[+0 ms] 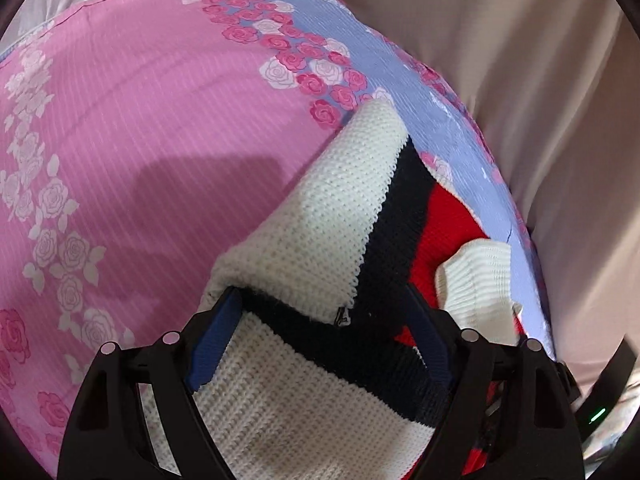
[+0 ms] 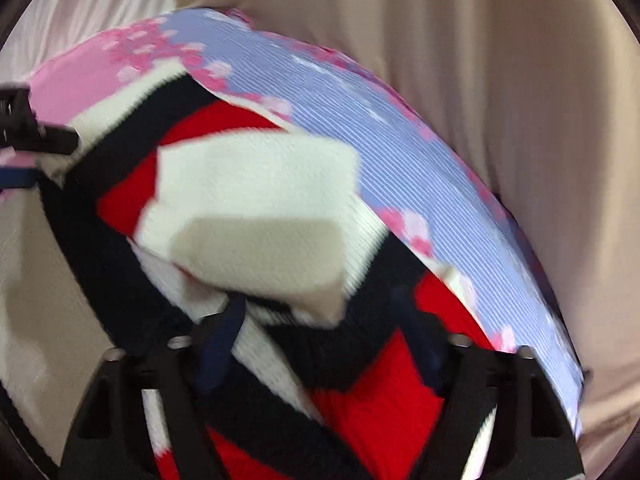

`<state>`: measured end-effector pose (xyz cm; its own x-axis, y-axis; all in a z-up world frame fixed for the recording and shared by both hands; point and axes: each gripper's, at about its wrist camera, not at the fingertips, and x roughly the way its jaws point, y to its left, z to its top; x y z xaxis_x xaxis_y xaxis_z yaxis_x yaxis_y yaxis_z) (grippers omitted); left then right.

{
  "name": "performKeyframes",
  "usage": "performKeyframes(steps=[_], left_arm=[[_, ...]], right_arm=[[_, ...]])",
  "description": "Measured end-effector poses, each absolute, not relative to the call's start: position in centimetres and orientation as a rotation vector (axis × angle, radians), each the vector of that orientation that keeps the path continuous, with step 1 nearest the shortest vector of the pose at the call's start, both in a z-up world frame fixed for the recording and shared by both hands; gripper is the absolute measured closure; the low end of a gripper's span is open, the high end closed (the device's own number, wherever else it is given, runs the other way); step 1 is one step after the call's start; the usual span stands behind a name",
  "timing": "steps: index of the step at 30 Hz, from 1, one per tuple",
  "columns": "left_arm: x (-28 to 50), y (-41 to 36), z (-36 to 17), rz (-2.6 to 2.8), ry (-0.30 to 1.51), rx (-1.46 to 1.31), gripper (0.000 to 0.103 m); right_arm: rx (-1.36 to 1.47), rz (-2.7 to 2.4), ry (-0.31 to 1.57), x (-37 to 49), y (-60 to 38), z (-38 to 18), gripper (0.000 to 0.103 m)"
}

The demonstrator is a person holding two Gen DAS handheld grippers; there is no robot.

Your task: Fold small clothes

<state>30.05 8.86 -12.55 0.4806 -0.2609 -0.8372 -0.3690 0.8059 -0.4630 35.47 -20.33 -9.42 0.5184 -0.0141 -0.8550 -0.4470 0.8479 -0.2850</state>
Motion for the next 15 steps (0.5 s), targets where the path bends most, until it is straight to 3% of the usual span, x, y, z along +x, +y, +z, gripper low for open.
performKeyframes(steps=[1,7,9,15], left_arm=[[29.8,8.9,-12.4,0.074,1.089,-0.653,0.025],[29.3,9.5,-12.3,0.054,1.104,-0.687,0.027],[29.3,8.9,-12.6,0.045,1.124,-0.667,0.027],[28.7,6.1,-12.6,0.063,1.130,-0.493,0.026]], right_arm=[[-0.428,0.292,1.032,36.2,-20.6,-8.9,0.099],[0.610,0.259,0.894,33.8,-34.1,-2.3,0.097],[0.790,0.200,0.904,31.3,-38.2,-4.5,0.097],[0.958,0.006,1.183,28.6,-42.5,-14.4,0.091]])
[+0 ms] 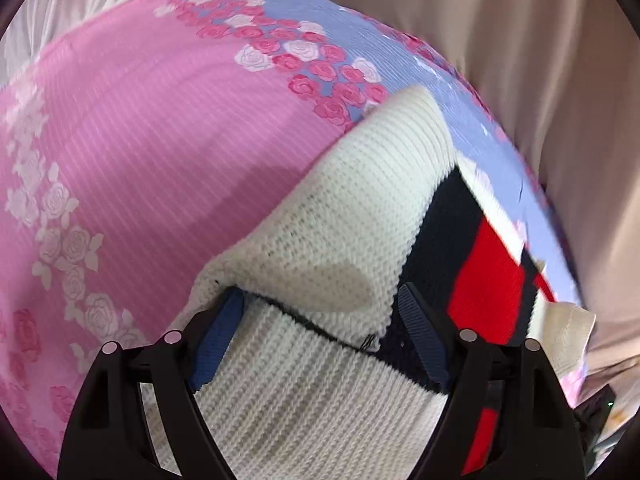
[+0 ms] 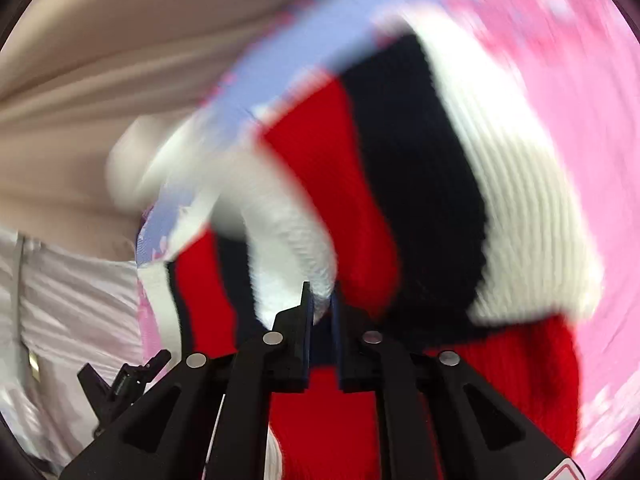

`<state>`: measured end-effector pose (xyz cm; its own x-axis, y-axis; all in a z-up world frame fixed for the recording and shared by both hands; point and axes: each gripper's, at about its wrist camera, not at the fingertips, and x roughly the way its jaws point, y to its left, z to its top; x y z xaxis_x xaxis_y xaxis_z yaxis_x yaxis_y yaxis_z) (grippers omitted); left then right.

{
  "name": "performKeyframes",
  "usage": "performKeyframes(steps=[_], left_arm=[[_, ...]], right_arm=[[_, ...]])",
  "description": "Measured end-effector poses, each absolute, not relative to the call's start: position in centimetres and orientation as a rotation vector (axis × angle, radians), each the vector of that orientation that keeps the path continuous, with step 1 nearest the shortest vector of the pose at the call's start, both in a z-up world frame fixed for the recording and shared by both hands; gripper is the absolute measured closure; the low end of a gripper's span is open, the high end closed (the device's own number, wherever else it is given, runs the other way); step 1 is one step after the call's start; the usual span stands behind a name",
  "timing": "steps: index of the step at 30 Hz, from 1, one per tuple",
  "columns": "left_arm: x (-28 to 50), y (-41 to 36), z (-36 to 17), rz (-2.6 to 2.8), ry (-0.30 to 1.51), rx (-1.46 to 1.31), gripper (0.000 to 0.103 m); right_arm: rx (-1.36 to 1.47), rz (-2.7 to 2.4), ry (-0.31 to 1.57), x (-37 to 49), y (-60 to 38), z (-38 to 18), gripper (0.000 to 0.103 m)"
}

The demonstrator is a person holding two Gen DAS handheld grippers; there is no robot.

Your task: Fold small clothes

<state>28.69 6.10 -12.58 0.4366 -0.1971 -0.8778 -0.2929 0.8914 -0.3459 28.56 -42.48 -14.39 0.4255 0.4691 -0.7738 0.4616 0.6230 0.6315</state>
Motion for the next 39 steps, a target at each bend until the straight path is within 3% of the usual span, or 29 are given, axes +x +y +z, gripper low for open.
performKeyframes(steps=[2,4,5,6,8,12,16,17,18,20,26,30,34,39], left_arm=[[28.5,6.2,-12.6,0.070,1.127,-0.485,0.026],[28.3,6.5,-12.7,0.073,1.126,-0.498,0.026],[28.2,6.7,-12.6,0.073,1.126,-0.505,0.026],[28.0,6.8,-12.4,0.073,1.126,-0.512,0.026],[27.2,6.9,-11.8,0.068,1.122,-0.520,0.026],[24.6,5.6,-9.9,0.009,1.115,-0.513,0.026],[23.1,0.0,-7.4,-0.131,1.056,-0.398,0.019],[23.3,-1.6,-7.1,-0.179,1.052,-0.377,0.018],[23.5,-3.7,-6.8,-0.241,1.045,-0.353,0.017],[24.3,-9.0,-6.6,-0.419,1.025,-0.301,0.014],[25.8,-20.5,-9.7,-0.593,1.007,-0.005,0.013],[26.6,-23.2,-12.3,-0.558,1.011,0.088,0.016],[27.3,-24.6,-12.4,-0.541,0.997,0.125,0.052],[27.8,-25.0,-11.3,-0.580,1.054,0.096,0.054]], right_arm=[[0.922,0.003,1.161,28.2,-42.5,-13.7,0.086],[0.793,-0.014,1.137,28.7,-42.4,-11.8,0.064],[0.754,-0.024,1.113,29.1,-42.6,-10.9,0.045],[0.733,-0.039,1.094,29.3,-42.9,-10.5,0.035],[0.724,-0.067,1.076,29.8,-43.8,-10.3,0.035],[0.853,-0.107,1.109,29.9,-46.1,-12.5,0.063],[0.988,-0.102,1.035,27.8,-47.4,-12.7,0.062],[0.996,-0.091,1.030,27.9,-47.6,-12.5,0.067],[0.999,-0.072,1.028,28.0,-47.5,-12.4,0.084],[0.980,-0.019,1.037,28.9,-46.9,-11.6,0.098],[0.911,0.078,1.016,28.7,-47.6,-8.5,0.099],[0.890,0.107,1.035,28.3,-48.2,-8.3,0.101],[0.862,0.134,1.065,28.2,-48.0,-8.4,0.101],[0.794,0.064,1.021,25.9,-48.3,-7.2,0.095]])
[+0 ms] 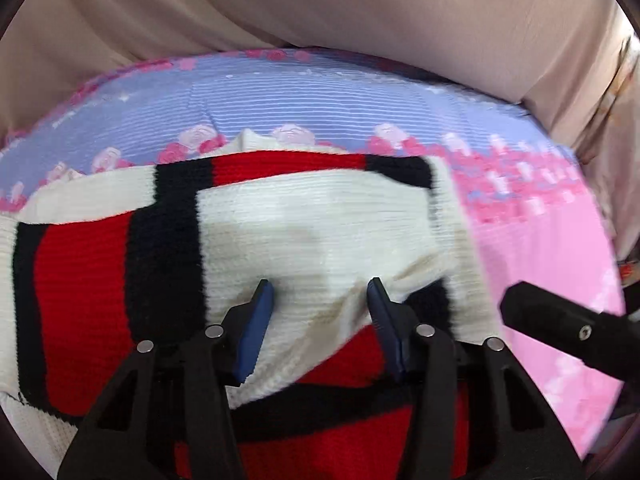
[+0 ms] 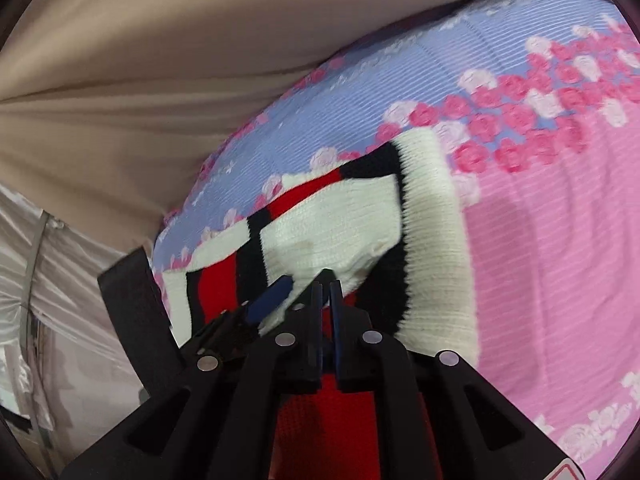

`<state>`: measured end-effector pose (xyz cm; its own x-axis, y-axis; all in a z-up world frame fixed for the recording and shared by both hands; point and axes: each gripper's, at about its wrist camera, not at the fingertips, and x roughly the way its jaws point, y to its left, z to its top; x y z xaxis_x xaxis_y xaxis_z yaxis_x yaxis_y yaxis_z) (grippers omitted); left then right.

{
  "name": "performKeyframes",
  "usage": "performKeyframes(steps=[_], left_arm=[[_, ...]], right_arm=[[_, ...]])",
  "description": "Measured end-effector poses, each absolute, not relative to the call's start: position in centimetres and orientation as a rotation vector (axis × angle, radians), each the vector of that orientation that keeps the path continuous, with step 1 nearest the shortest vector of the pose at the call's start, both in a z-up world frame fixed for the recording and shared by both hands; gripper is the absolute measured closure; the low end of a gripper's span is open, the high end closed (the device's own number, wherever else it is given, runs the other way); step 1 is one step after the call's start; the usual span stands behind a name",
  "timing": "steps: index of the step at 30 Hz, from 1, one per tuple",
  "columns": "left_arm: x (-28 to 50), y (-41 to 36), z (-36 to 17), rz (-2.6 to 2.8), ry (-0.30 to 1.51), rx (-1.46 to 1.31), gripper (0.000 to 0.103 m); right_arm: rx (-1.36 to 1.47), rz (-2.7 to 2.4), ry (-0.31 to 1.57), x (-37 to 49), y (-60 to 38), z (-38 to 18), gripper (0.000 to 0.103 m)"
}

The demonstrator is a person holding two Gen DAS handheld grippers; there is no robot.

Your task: Fold small clothes

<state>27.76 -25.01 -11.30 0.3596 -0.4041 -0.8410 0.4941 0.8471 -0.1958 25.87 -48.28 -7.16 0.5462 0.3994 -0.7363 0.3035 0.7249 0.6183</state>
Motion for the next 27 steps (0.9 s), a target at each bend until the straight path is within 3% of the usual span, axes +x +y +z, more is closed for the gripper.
performKeyframes(steps=[4,10,12,13,14,15,23,27], left_arm=[[26.0,-25.4,-10.2,-0.606,1.015,0.175,0.024],[25.4,-29.3,-13.2,-0.657,1.040,0.367,0.024],[25.2,-29.6,-13.3,-0.655,1.007,0.398,0.043],[25.9,-29.3,-12.9,-0.646,1.012,0.366,0.063],[26.7,-28.4,-12.3,-0.662,1.041,0.280,0.091],[27.6,-27.4,-11.8,-0.684,1.072,0.188,0.096],[30.2,-11.6,0.4,-0.518,0.849,-0.322,0.096],[29.8,-3.9,6.0,-0.439,0.732,-0.398,0.096]], right_arm=[[0.832,-0.025,0.972,21.6,-50.9,-6.4,0.093],[0.893,-0.102,0.977,16.8,-52.8,-7.1,0.093],[0.900,-0.115,0.984,15.8,-52.9,-7.3,0.093],[0.902,-0.122,0.987,15.3,-53.0,-7.3,0.093],[0.904,-0.122,0.991,14.9,-53.0,-7.3,0.093],[0.902,-0.124,0.994,14.8,-53.1,-7.4,0.093],[0.619,-0.038,1.076,16.8,-47.6,-6.2,0.085],[0.317,0.155,1.075,22.4,-38.7,-5.0,0.057]])
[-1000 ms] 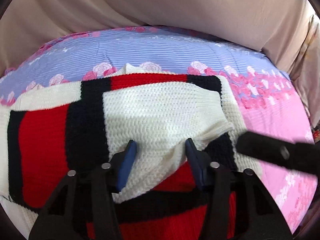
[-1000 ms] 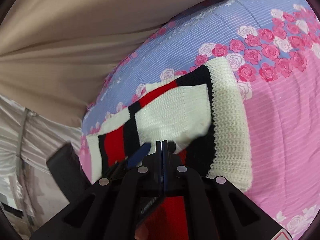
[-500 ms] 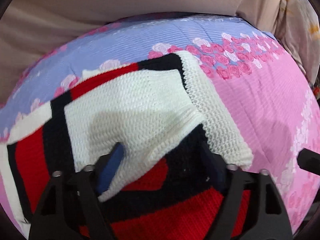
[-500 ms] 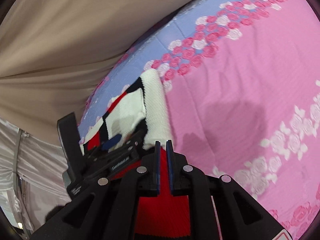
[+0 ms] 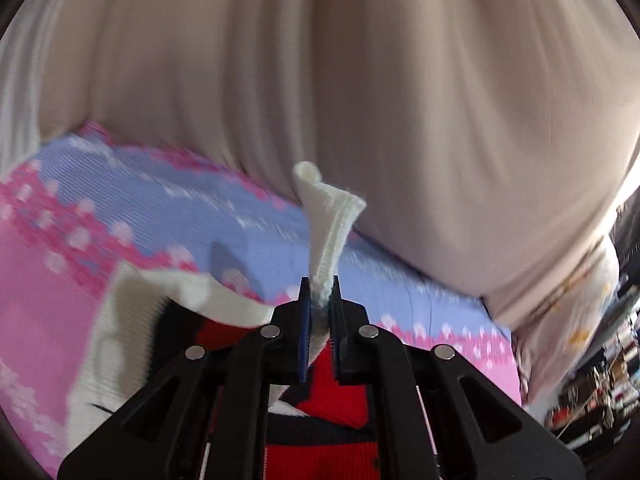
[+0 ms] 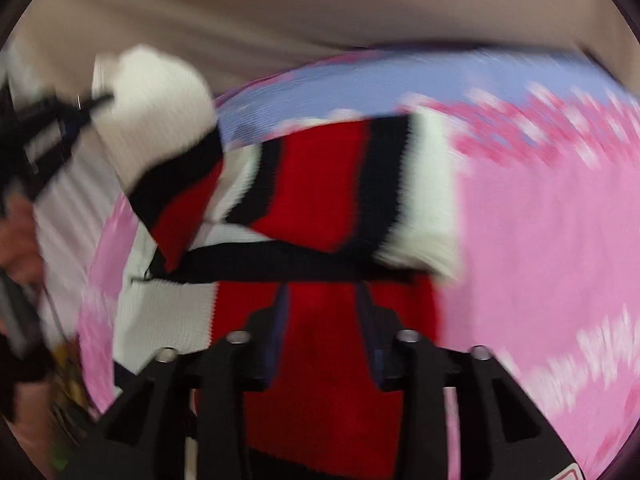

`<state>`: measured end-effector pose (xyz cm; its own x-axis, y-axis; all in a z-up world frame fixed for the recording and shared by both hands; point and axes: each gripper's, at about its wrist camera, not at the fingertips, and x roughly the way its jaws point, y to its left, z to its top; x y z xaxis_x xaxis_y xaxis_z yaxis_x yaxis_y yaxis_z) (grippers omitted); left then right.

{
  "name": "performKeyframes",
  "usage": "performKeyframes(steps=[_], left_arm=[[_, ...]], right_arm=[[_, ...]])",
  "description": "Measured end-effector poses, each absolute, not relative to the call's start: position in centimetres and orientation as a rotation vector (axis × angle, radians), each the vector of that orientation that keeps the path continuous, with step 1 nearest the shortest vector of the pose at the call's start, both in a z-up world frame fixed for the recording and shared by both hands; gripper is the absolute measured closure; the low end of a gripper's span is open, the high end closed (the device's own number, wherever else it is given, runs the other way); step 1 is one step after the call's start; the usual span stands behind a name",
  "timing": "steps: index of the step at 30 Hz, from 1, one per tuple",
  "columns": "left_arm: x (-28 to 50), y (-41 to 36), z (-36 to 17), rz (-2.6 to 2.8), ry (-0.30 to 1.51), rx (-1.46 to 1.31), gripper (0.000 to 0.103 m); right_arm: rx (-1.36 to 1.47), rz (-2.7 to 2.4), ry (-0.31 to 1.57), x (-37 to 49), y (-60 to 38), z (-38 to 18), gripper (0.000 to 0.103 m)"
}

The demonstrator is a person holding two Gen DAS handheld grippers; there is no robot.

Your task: Fold small clothes

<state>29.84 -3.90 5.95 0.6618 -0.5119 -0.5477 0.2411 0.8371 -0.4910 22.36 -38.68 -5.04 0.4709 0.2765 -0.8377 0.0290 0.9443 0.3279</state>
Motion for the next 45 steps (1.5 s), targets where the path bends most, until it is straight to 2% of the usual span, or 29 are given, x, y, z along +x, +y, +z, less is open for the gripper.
performKeyframes(steps=[3,8,9,10,11,13,15,19,22,24,25,27,29,31,33,34,35,37,39,40,41,42,45], left_arm=[[30.1,-1.3,8.1,-0.412,0.689,-0.387,0.096],[30.3,0.7,10.4,-0.417,0.648,-0.375,0.096],[30.3,0.6,10.8,-0.419,0.639,-0.372,0.096],[30.3,0.8,11.2,-0.421,0.633,-0.374,0.096],[30.2,1.5,11.4,-0.420,0.627,-0.382,0.096],[30.0,2.3,12.1,-0.421,0.610,-0.400,0.096],[29.5,3.6,13.0,-0.426,0.585,-0.416,0.096],[29.2,3.8,13.7,-0.442,0.568,-0.413,0.096],[29.7,1.0,11.9,-0.457,0.631,-0.389,0.096],[29.4,-0.9,10.4,-0.482,0.683,-0.362,0.096],[29.1,-1.6,9.7,-0.496,0.702,-0.350,0.096],[28.1,-4.3,7.2,-0.541,0.776,-0.309,0.096],[27.0,-7.0,4.4,-0.595,0.865,-0.295,0.095],[25.9,-10.2,1.3,-0.657,0.947,-0.268,0.095],[24.9,-13.3,-2.3,-0.682,1.022,-0.237,0.086],[24.6,-14.8,-4.6,-0.675,1.085,-0.219,0.066],[24.4,-15.4,-6.0,-0.635,1.129,-0.207,0.060],[23.2,-15.3,-7.7,-0.573,1.176,-0.218,0.059],[22.3,-13.5,-7.5,-0.528,1.147,-0.260,0.047],[21.7,-11.6,-7.0,-0.468,1.109,-0.292,0.037],[21.5,-10.2,-6.6,-0.421,1.086,-0.309,0.035],[21.3,-7.9,-6.2,-0.345,1.054,-0.332,0.035],[21.9,-1.9,-6.3,-0.143,1.014,-0.417,0.034]], right_arm=[[0.070,0.274,1.053,27.3,-31.2,-6.0,0.057],[-0.171,0.343,1.124,35.0,-23.2,-11.1,0.057],[-0.196,0.339,1.130,36.1,-22.2,-12.0,0.052],[-0.215,0.324,1.104,36.7,-21.5,-12.2,0.051],[-0.204,0.321,1.103,37.4,-21.4,-12.2,0.062],[-0.105,0.348,1.131,38.3,-22.1,-11.5,0.094],[0.013,0.424,1.115,37.7,-23.7,-9.0,0.095],[-0.014,0.640,1.107,32.6,-23.5,-5.6,0.095],[-0.105,0.582,1.204,31.9,-22.0,-9.6,0.089],[-0.095,0.553,1.274,31.7,-21.5,-11.8,0.082],[-0.053,0.557,1.245,31.1,-22.0,-11.1,0.077],[0.066,0.562,1.199,29.6,-24.2,-9.3,0.056],[0.193,0.482,1.122,27.2,-28.7,-7.4,0.049],[0.326,0.344,1.105,24.8,-33.9,-6.9,0.049],[0.501,0.215,1.093,22.4,-39.0,-7.3,0.047],[0.576,0.172,1.086,21.2,-41.2,-7.4,0.047],[0.624,0.143,1.081,20.4,-42.7,-7.5,0.047],[0.632,0.101,1.080,19.3,-44.1,-7.0,0.047],[0.599,0.111,1.061,19.0,-43.7,-5.9,0.045],[0.585,0.124,1.052,19.1,-43.2,-5.6,0.042],[0.576,0.129,1.052,19.4,-43.0,-5.6,0.033],[0.555,0.127,1.056,20.0,-42.4,-5.8,0.030],[0.517,0.043,1.132,22.0,-42.3,-8.1,0.030]])
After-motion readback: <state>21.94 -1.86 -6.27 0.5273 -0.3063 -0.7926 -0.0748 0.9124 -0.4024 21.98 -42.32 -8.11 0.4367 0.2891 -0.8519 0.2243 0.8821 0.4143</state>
